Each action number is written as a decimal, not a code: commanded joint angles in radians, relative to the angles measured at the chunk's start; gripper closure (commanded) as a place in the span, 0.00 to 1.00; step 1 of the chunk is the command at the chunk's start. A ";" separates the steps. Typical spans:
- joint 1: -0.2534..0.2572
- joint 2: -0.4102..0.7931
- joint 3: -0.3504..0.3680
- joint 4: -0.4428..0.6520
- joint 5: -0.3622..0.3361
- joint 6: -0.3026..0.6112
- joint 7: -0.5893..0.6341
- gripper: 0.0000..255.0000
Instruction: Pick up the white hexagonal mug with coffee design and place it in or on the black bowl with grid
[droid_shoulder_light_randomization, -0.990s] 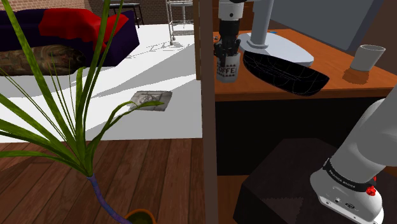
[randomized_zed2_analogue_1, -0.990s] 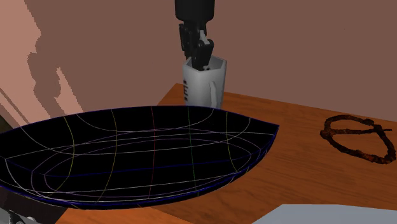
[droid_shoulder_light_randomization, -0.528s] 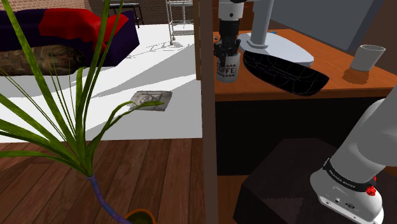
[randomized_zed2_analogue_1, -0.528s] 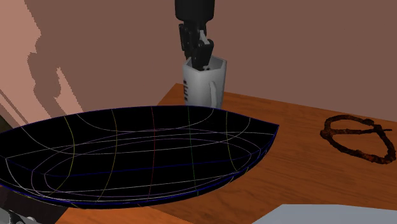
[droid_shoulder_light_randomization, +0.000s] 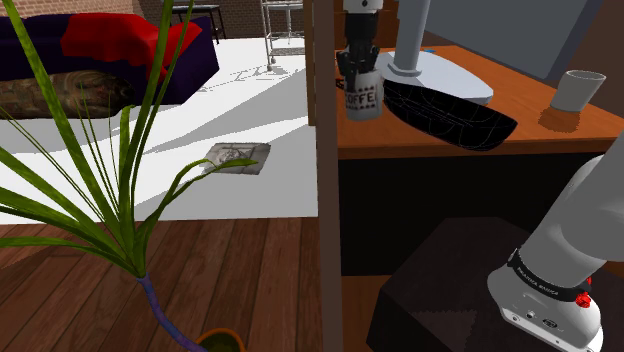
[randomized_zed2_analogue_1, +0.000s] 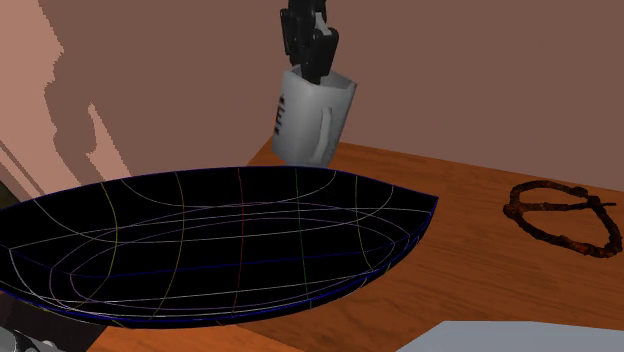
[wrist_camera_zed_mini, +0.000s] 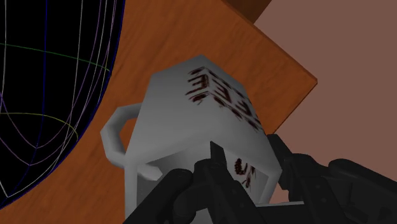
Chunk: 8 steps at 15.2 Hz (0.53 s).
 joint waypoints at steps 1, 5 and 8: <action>0.000 0.001 0.000 0.027 0.000 -0.026 0.000 1.00; 0.000 0.013 0.000 0.096 -0.001 -0.083 0.003 1.00; 0.000 0.025 0.000 0.152 -0.002 -0.127 0.005 1.00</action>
